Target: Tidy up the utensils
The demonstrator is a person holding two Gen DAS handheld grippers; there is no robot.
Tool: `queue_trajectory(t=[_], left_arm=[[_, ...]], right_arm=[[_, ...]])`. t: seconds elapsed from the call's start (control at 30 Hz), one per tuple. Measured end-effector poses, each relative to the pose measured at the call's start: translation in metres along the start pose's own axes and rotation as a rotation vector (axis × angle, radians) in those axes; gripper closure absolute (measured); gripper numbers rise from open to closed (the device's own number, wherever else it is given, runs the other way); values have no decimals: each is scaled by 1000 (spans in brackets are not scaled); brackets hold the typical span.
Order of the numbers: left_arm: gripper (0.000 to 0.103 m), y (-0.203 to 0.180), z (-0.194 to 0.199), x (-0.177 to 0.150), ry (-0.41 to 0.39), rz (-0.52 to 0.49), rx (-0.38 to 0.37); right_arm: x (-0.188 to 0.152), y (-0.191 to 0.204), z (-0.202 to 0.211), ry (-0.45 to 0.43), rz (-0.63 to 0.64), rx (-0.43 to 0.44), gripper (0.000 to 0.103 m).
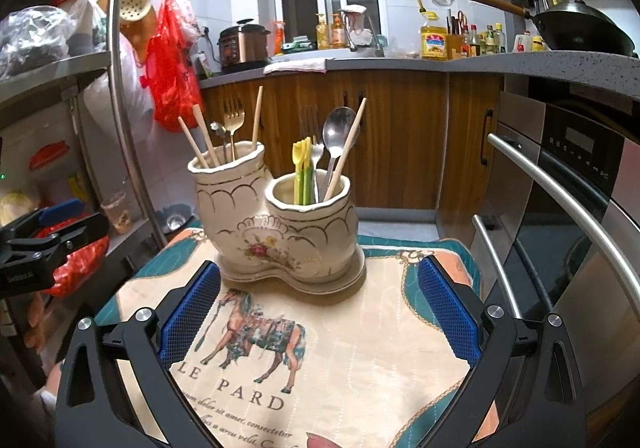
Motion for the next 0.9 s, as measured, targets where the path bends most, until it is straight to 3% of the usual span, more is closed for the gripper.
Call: queue_trajectory(t=[0.9], left_arm=[[6, -6, 6, 4, 9, -27, -25]], right_arm=[[-1, 0, 1, 1, 4, 1, 5]])
Point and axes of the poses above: each gripper's, at about its wrist camera, not at the fingertips, and z roughly against the way its jaws point, y to its left, x to its top, the point moved 7 cm from there along -z, roughly the way its jaws point, and after that the axes turned 15 degrees about -x, right-handed, at the moved point
